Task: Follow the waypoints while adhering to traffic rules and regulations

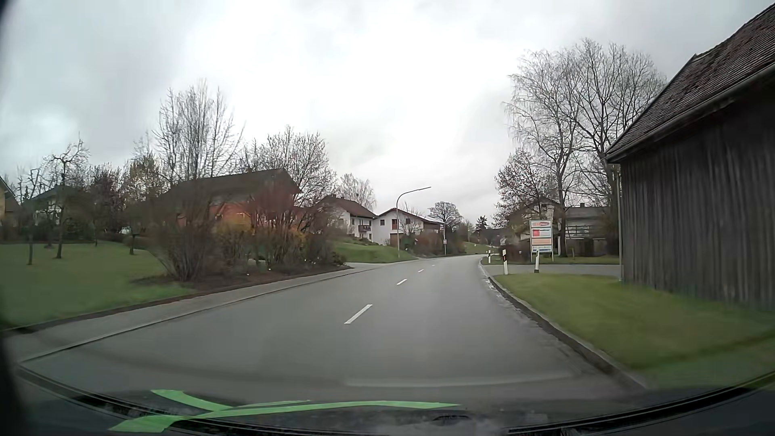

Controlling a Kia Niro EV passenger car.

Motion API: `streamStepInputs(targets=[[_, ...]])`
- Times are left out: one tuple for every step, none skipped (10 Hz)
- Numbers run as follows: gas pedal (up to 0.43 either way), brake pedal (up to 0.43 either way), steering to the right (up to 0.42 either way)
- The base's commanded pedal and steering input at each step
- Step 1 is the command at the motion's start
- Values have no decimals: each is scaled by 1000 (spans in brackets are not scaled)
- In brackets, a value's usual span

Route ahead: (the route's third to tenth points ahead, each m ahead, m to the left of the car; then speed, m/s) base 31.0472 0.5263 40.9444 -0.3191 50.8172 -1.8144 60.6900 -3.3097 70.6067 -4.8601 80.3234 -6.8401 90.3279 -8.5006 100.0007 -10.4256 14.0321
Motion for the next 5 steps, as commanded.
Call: streamStepInputs(targets=[[98,0,16],[87,0,16],[87,0,16],[79,0,16],[59,0,16]])
